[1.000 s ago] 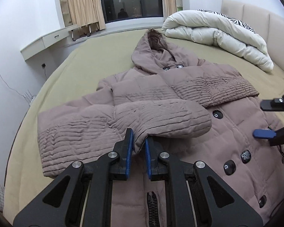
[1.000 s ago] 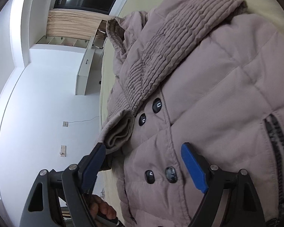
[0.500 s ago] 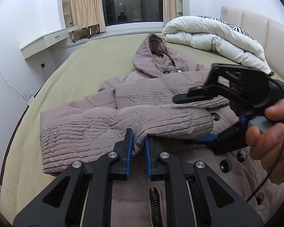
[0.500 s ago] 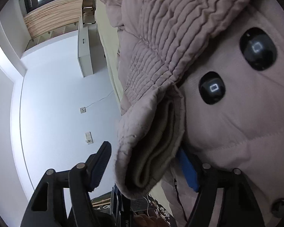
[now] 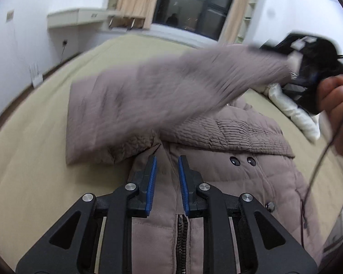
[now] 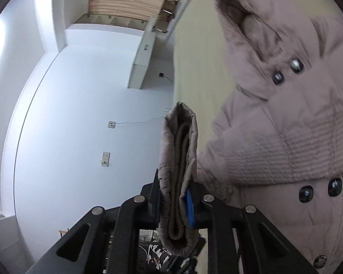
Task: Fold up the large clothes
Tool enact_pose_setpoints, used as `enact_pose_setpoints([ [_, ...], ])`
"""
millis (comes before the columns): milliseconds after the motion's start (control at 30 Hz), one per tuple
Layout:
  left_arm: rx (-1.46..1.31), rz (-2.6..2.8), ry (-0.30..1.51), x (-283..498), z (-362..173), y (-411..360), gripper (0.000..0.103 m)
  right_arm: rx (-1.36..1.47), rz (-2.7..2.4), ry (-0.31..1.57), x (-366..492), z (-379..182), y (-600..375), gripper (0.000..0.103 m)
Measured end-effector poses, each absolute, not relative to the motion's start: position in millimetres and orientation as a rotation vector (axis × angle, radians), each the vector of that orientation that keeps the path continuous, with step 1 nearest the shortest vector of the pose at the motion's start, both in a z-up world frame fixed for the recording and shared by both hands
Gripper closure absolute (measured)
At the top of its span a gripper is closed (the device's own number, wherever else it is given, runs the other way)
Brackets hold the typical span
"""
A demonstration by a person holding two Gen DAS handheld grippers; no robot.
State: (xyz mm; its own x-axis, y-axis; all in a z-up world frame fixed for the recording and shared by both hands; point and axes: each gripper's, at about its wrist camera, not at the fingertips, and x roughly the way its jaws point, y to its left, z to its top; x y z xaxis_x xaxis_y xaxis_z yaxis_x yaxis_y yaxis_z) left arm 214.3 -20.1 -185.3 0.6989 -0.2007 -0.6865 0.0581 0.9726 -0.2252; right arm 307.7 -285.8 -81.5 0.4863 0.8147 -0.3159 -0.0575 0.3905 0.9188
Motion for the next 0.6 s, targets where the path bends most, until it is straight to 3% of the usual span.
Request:
enact_pose_setpoints([
  [167,-0.355,-0.137,0.835,251.4,-200.0,-10.8,0.085,0.944,0.774,0.720,296.8,12.5,-288.9,0.083],
  [333,-0.385,-0.074,0.864,301.7,-218.9,-17.7,0.085,0.912,0.825,0.598,285.4,56.1,-316.3,0.083],
  [467,-0.387,0.036,0.905,330.7,-237.8,-4.1,0.085,0.912,0.756,0.550,278.7,49.9,-362.4,0.084],
  [600,-0.350,0.057,0.917,337.0,-250.1,3.4,0.085,0.935,0.595,0.585,278.7,-5.4,-421.1,0.084],
])
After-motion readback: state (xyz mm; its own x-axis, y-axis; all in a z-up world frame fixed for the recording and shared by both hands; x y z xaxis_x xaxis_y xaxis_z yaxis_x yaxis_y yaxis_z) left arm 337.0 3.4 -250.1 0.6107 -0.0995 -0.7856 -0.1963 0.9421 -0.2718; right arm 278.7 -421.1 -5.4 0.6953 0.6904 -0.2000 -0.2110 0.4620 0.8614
